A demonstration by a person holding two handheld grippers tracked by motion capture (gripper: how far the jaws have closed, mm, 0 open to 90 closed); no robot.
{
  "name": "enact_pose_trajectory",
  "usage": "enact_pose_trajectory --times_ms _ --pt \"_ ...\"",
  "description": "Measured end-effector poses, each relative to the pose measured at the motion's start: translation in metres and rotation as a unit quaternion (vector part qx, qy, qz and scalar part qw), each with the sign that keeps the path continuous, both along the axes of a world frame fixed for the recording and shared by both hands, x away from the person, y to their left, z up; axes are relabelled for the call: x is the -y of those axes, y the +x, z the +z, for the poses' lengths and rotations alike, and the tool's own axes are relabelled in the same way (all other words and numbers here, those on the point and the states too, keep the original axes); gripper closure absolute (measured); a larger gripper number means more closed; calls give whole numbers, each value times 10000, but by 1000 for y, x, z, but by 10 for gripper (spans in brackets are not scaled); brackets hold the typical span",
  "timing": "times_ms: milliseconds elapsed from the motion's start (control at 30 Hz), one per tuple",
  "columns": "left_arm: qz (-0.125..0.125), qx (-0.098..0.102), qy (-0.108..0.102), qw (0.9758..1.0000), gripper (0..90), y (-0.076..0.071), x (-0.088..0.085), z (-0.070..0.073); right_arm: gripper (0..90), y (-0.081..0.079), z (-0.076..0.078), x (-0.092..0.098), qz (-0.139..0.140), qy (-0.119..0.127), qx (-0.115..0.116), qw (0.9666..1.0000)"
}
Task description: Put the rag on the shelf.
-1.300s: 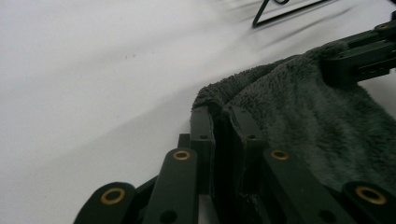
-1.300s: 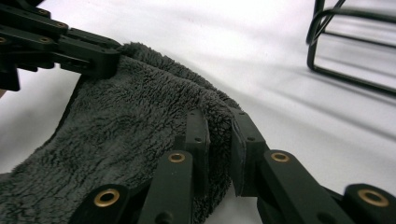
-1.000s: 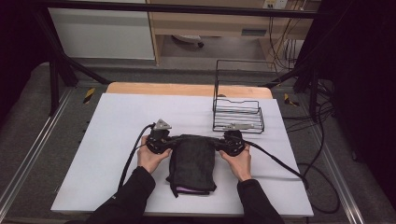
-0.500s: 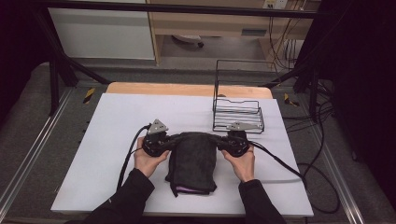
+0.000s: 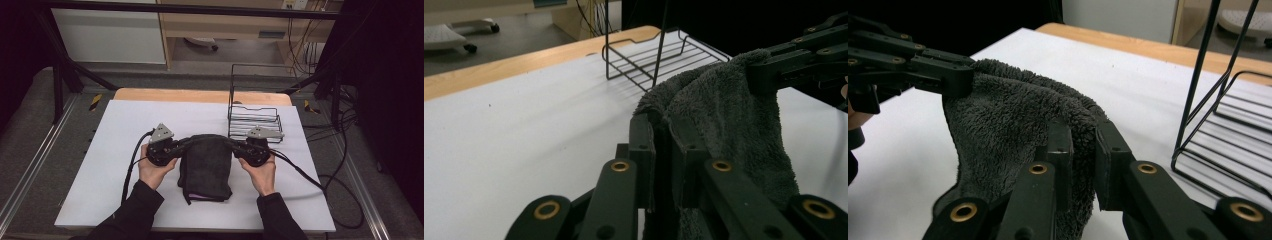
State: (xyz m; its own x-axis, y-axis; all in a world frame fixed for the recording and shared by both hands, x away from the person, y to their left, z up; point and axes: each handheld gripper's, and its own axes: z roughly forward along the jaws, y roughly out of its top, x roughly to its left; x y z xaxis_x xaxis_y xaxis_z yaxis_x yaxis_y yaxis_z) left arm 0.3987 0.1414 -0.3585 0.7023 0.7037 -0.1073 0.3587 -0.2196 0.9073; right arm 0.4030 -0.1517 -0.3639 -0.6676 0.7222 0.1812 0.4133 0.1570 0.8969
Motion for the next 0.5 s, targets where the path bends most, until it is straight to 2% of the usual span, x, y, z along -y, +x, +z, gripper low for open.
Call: enact_pose_trajectory --times_ms 133,367,500 --pt "8 174 -28 9998 814 -5 0 7 805 -4 7 1 -6 8 159 9999" --pt "-21 402 -210 9990 814 -14 0 17 808 -12 21 4 -45 61 473 9989" --pt "-24 566 -220 9982 814 -19 2 22 809 -15 28 6 -64 69 613 9981"
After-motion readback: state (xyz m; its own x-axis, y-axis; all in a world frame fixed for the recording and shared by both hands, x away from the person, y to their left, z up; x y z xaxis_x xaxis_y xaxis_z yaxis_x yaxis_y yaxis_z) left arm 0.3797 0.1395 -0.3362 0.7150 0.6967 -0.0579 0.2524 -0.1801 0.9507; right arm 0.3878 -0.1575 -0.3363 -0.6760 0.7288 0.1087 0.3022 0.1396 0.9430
